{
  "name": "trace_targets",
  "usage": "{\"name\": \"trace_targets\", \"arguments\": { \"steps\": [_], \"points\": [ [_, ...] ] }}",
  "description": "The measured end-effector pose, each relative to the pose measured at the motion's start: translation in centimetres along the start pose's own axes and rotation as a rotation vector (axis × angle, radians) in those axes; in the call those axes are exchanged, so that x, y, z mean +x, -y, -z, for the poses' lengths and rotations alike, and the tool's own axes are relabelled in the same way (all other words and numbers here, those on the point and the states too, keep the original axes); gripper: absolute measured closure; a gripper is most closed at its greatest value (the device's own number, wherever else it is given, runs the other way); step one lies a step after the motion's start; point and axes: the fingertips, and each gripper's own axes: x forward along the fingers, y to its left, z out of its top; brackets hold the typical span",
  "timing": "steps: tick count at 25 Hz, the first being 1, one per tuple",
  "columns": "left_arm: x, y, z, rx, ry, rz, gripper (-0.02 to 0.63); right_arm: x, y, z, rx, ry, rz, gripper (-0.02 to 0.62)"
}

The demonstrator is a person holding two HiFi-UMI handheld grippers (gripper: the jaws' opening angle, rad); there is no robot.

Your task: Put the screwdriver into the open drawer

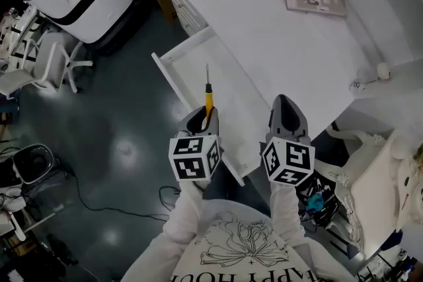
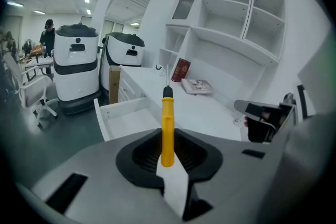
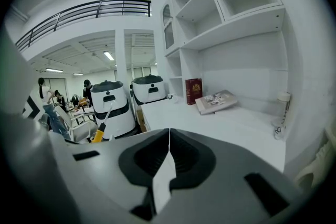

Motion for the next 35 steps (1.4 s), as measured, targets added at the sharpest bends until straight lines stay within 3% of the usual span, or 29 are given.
{"name": "trace_targets", "arguments": {
  "steps": [22, 35],
  "points": [
    [12.8, -1.7, 7.5, -0.011, -0.353, 0.043, 0.541, 6.1, 3.4, 6.8, 0.047, -0.176, 0.103, 0.591],
    [18.5, -1.9, 12.2, -0.039, -0.532, 0.015, 0.541, 7.5, 4.1, 9.3, 0.078, -0.223, 0.109, 0.591]
  ]
}}
